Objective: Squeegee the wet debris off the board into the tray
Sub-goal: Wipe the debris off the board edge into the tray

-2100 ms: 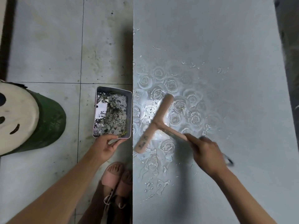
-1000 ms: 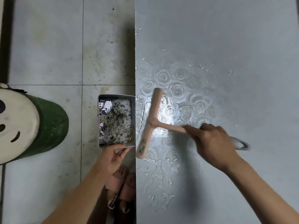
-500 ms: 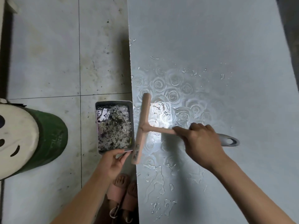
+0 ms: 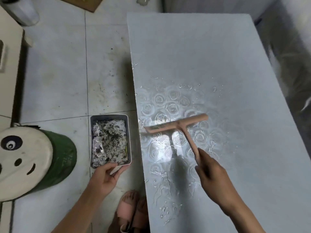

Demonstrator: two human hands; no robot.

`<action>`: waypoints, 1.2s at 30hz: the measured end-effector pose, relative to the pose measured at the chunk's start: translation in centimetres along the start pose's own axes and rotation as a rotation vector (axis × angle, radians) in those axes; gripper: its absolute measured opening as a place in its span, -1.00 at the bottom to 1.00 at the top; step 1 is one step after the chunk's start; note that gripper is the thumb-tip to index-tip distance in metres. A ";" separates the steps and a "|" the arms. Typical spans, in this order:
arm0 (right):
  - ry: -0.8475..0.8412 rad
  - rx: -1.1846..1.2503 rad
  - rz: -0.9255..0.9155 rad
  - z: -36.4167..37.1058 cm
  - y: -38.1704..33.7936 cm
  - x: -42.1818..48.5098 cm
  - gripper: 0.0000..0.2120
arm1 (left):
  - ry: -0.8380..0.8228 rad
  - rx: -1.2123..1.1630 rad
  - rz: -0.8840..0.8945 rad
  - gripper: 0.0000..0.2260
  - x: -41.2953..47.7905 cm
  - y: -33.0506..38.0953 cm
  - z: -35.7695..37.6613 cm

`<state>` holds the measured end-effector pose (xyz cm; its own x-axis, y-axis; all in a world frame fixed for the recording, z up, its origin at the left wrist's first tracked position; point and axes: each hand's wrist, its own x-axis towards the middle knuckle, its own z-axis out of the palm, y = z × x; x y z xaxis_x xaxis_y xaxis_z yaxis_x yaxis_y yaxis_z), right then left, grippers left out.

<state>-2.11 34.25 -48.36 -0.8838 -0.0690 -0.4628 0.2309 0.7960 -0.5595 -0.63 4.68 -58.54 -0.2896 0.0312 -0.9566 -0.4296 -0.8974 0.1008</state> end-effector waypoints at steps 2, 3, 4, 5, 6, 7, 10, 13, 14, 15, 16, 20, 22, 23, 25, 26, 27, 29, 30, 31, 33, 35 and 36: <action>0.001 0.001 0.030 0.0 0.6 -1.5 -0.67 | -0.001 0.032 0.009 -0.85 -2.0 0.6 -0.3; -0.004 -0.014 0.043 -0.1 1.0 -2.3 -0.67 | -0.007 0.041 0.016 -0.84 -3.2 0.9 -0.4; -0.011 -0.036 0.060 -0.2 1.6 -3.2 -0.66 | -0.013 0.050 0.024 -0.84 -4.4 1.1 -0.4; -0.020 -0.060 0.092 -0.2 2.1 -4.6 -0.64 | -0.017 0.062 0.030 -0.84 -5.7 1.3 -0.6; -0.032 -0.093 0.117 -0.2 3.2 -5.6 -0.62 | -0.025 0.062 0.026 -0.85 -6.4 1.3 -0.7; -0.041 -0.122 0.154 -0.2 4.2 -7.2 -0.61 | -0.035 0.063 0.025 -0.86 -7.4 1.3 -0.8; -0.050 -0.130 0.277 0.0 7.8 -13.2 -0.61 | -0.051 0.091 0.014 -0.77 -9.4 1.0 -1.4; -0.045 -0.167 0.376 1.6 11.3 -19.1 -0.55 | -0.071 0.114 0.008 -0.81 -10.8 0.4 -1.8; -0.041 -0.188 0.406 2.5 12.1 -20.7 -0.53 | -0.076 0.119 0.006 -0.83 -11.0 0.1 -1.9; -0.045 -0.213 0.429 3.6 12.7 -22.1 -0.52 | -0.082 0.131 0.004 -0.85 -11.3 -0.2 -1.9; -0.063 -0.249 0.436 4.8 12.6 -23.0 -0.51 | -0.090 0.144 0.001 -0.86 -11.4 -0.5 -2.0; -0.116 -0.341 0.379 8.7 9.3 -20.8 -0.44 | -0.109 0.231 -0.016 -0.85 -11.7 -1.7 -2.2; -0.070 -0.322 0.317 9.9 6.9 -16.4 -0.41 | -0.135 0.262 -0.015 -0.84 -11.8 -2.2 -2.2; -0.048 -0.304 0.288 10.3 5.8 -14.0 -0.42 | -0.142 0.281 -0.010 -0.81 -11.8 -2.6 -2.2; -0.013 -0.252 0.261 10.1 3.3 -10.2 -0.45 | -0.145 0.309 -0.006 -0.72 -11.8 -2.9 -2.3; -0.010 -0.229 0.269 9.9 2.8 -9.6 -0.46 | -0.152 0.333 0.000 -0.69 -11.8 -3.2 -2.4; -0.010 -0.204 0.277 9.4 2.6 -10.2 -0.46 | -0.160 0.356 -0.002 -0.68 -11.9 -3.3 -2.3; -0.016 -0.191 0.289 8.8 3.4 -14.0 -0.44 | -0.165 0.386 -0.011 -0.72 -12.1 -3.3 -2.1; -0.026 -0.206 0.309 8.9 3.9 -16.7 -0.43 | -0.155 0.395 -0.006 -0.74 -12.4 -3.2 -2.5; -0.006 -0.215 0.369 8.9 4.5 -19.2 -0.43 | -0.158 0.427 -0.016 -0.73 -12.0 -3.1 -2.2; 0.001 -0.263 0.411 9.4 5.0 -23.0 -0.39 | -0.155 0.450 -0.012 -0.73 -12.0 -3.0 -2.6; -0.005 -0.314 0.447 10.5 4.7 -23.6 -0.37 | -0.163 0.486 -0.030 -0.80 -11.7 -2.6 -2.6; -0.075 -0.291 0.463 10.6 4.2 -22.8 -0.37 | -0.169 0.493 -0.037 -0.84 -11.7 -2.5 -2.6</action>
<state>23.35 32.82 -47.45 -0.6829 0.2938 -0.6689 0.4572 0.8859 -0.0777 6.05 5.41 -48.31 -0.3828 0.1662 -0.9088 -0.7820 -0.5820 0.2230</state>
